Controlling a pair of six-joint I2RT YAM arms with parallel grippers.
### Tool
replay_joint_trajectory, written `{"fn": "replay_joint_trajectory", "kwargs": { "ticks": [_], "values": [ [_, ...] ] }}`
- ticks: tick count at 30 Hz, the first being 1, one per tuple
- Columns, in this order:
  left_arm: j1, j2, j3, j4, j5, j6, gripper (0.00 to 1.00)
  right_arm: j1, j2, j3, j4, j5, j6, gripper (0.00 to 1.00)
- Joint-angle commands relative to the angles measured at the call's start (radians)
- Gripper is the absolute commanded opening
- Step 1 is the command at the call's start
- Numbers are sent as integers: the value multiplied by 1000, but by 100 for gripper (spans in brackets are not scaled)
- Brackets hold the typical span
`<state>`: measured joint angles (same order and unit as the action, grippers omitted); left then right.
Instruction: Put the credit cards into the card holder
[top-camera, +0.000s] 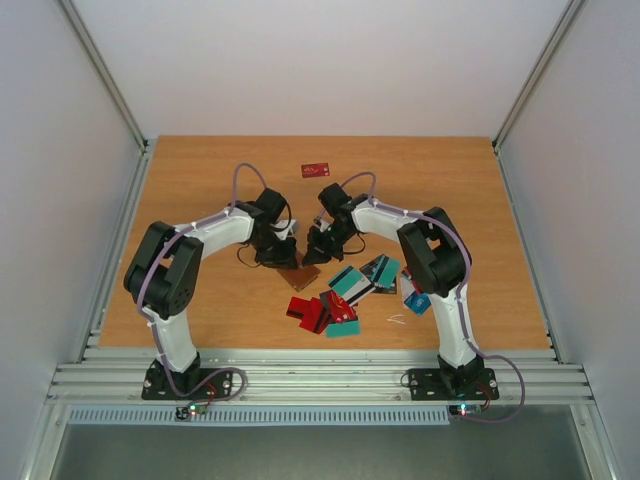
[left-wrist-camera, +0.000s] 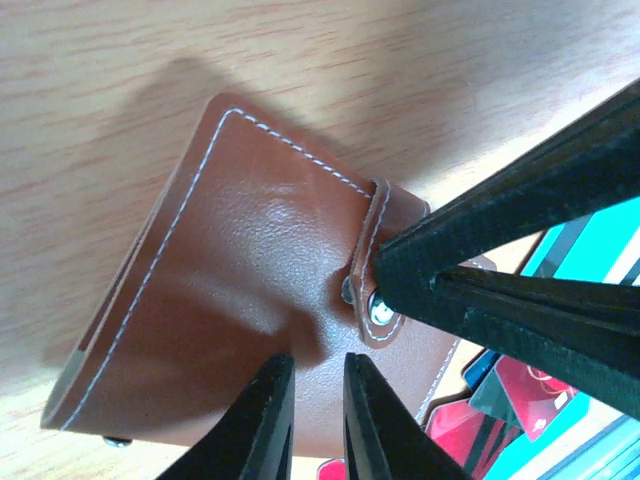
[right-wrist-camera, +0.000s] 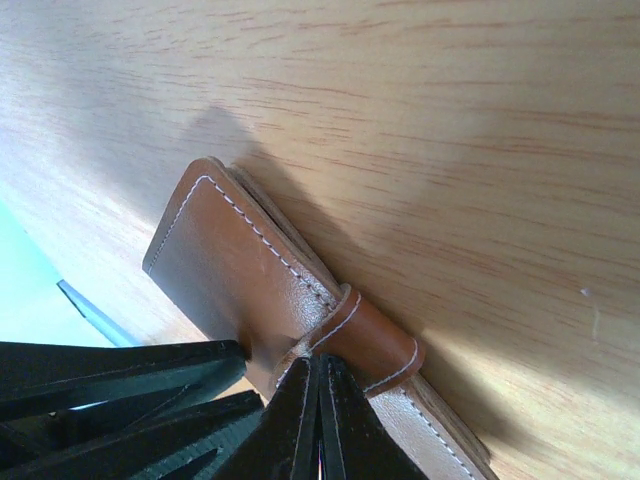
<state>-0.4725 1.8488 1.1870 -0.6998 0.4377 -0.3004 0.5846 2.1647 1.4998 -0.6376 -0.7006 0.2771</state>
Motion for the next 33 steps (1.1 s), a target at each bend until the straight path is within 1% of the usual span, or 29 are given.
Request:
{"fn": "replay_joint_trajectory", "kwargs": {
  "ticks": [1, 8, 11, 16, 20, 24, 28, 31, 33],
  "values": [
    [2, -30, -11, 5, -6, 19, 14, 9, 40, 11, -55, 116, -34, 4],
    [2, -12, -45, 18, -20, 42, 7, 8, 7, 36, -89, 109, -118, 4],
    [2, -15, -69, 37, -29, 40, 6, 9, -13, 49, -117, 113, -164, 5],
    [2, -17, -85, 66, -7, 22, 5, 14, -38, 82, -154, 112, -243, 10],
    [3, -53, -76, 58, -6, 15, 5, 23, -71, 111, -192, 138, -312, 17],
    [5, -59, -37, 27, 12, 20, 6, 25, -87, 127, -215, 135, -323, 18],
    [7, -69, -20, 22, 21, 22, 6, 30, -115, 108, -230, 174, -320, 18],
    [9, -63, -11, 24, 64, 11, 7, 30, -120, 86, -229, 203, -290, 18],
    [9, -73, -11, 33, 83, -15, 10, 30, -112, 78, -223, 216, -250, 17]
  ]
}}
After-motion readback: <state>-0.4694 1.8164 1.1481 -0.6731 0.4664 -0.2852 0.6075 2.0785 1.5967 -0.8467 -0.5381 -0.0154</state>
